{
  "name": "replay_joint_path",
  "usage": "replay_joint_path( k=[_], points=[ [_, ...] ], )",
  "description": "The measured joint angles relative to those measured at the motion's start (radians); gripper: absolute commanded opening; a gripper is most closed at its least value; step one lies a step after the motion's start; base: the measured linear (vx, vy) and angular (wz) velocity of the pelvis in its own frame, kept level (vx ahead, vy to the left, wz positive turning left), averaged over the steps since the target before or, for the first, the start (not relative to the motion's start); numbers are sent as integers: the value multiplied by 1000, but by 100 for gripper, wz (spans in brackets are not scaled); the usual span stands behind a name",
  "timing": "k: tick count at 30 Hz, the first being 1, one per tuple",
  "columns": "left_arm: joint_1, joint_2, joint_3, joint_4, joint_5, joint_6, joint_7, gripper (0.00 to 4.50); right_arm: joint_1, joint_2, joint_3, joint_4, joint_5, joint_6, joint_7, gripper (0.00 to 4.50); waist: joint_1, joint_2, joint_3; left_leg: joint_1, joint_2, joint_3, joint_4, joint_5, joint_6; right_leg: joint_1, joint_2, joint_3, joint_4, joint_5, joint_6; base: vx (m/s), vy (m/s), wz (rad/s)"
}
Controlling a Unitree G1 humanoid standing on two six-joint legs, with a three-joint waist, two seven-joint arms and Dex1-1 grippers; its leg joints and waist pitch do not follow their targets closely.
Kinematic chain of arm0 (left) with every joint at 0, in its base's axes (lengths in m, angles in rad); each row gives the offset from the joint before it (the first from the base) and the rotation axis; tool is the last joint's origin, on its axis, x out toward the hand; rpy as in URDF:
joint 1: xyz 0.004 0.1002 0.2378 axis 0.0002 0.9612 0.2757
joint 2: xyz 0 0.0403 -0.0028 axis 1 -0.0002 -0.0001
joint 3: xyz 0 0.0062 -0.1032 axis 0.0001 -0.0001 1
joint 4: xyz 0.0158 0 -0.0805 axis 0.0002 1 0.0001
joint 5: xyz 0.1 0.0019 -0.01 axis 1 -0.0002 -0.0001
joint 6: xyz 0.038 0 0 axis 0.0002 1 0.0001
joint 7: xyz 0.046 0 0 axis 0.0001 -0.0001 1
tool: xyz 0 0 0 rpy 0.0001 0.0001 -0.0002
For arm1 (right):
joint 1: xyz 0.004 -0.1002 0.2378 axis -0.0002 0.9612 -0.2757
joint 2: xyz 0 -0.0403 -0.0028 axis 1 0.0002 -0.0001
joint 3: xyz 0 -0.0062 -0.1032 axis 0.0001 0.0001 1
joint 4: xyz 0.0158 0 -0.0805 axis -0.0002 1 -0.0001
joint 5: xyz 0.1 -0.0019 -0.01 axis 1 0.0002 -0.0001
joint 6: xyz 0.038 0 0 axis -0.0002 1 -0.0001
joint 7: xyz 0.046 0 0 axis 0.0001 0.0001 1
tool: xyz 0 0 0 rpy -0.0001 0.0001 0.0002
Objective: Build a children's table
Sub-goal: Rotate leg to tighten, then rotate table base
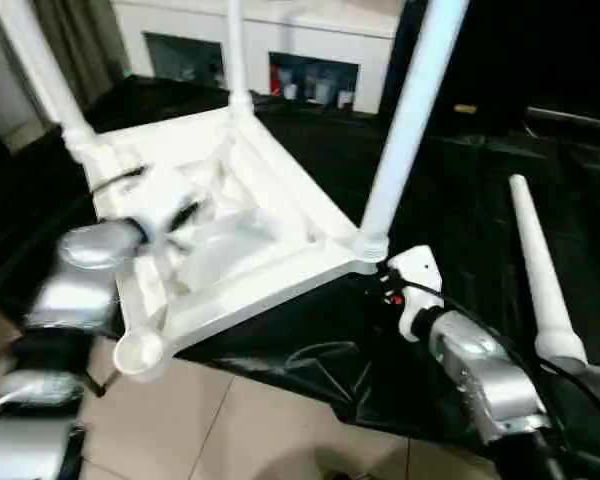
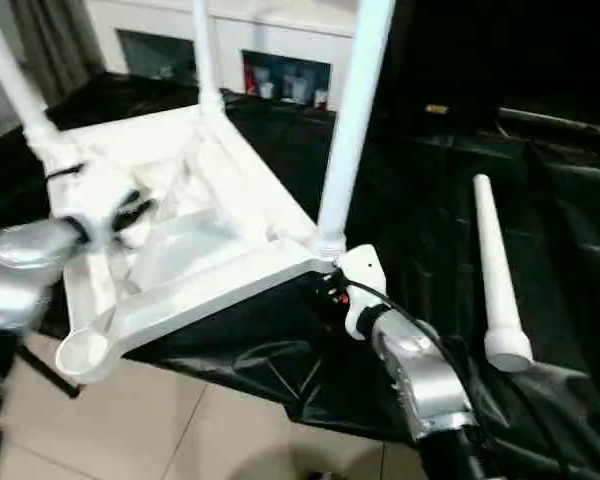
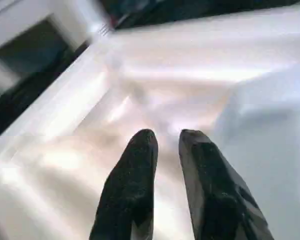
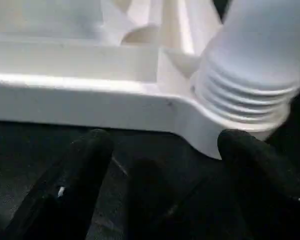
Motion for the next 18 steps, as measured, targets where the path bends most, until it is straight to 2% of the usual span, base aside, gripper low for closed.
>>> replay_joint_path(
  k=[4,8,13,18],
  points=[
    [41,52,12,-91,36,122,21,104,-88,19,8,117,-39,-14,-37,375,-3,-6,0,1,0,1,1,-2,-6,0,0,1,1,0,0,0,0,0],
    [79,124,32,-135,89,218,56,104,-168,47,12,247,-54,-47,-89,375,-11,-7,0,1,0,1,1,-1,-8,-1,1,1,4,0,0,0,0,0],
    [133,155,42,-156,115,297,67,104,-223,65,5,339,-64,-76,-122,375,-10,-7,0,1,0,1,2,0,-9,-2,0,2,7,1,-2,0,0,0],
    [187,166,13,-187,140,376,65,104,-248,69,-1,393,-75,-110,-130,375,-9,-9,0,0,0,1,3,0,-9,-4,0,2,9,2,-4,0,0,0]
  ],
)
